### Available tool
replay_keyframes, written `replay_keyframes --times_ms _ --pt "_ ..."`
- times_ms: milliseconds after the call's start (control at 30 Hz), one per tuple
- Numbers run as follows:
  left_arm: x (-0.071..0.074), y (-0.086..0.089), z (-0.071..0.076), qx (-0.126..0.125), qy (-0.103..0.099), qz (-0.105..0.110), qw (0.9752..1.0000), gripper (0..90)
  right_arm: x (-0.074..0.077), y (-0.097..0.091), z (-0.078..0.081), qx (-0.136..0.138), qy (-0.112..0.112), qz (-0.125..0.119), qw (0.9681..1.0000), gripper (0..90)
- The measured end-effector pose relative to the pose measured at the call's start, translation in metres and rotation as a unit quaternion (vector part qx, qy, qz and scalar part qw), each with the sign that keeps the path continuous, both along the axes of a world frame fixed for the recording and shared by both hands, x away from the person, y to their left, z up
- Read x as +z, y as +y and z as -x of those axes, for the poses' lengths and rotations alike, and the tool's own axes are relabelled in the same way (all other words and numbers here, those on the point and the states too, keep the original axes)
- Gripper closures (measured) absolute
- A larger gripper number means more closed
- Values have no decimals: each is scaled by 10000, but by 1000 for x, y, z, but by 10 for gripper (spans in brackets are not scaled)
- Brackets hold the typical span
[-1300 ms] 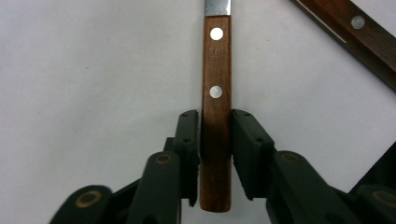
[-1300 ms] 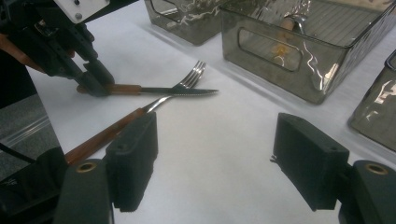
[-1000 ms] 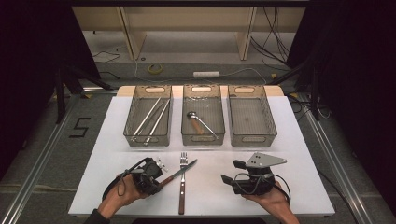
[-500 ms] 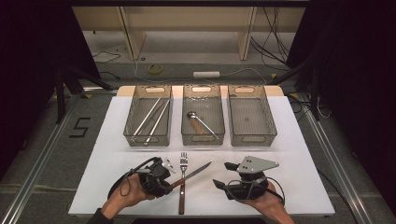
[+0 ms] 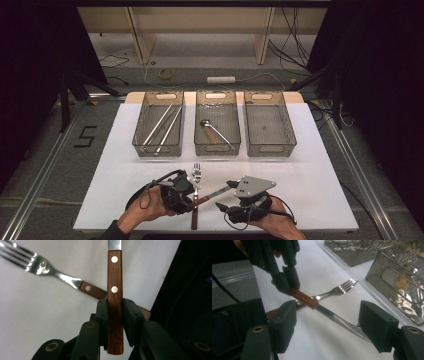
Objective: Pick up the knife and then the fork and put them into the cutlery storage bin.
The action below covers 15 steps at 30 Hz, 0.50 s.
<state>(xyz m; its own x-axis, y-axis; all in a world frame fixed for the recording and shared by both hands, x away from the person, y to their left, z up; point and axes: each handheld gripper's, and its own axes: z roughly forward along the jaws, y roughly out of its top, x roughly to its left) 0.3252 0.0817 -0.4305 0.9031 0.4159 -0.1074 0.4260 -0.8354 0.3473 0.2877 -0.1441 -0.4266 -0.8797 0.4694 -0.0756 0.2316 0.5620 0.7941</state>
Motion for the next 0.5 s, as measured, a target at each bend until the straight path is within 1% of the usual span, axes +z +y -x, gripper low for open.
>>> replay_keyframes --times_ms 100,133,233,333,433,500 --pt "3 -6 -2 -61 38 2 10000 749 -2 3 2 93 -64 154 9998 322" --pt "3 -8 -3 -60 69 35 10000 749 -3 4 2 129 -86 193 9997 324" --pt "5 -13 -4 -108 87 28 9999 749 -5 7 4 238 -157 337 9990 333" --pt "6 -17 -3 -173 101 2 9998 749 -8 10 4 287 -228 452 9983 345" --pt "7 -21 -2 -257 149 -5 9996 749 -11 13 5 332 -326 633 9969 361" --pt "8 -22 -1 -244 173 4 9996 749 -13 15 6 380 -353 711 9961 377"
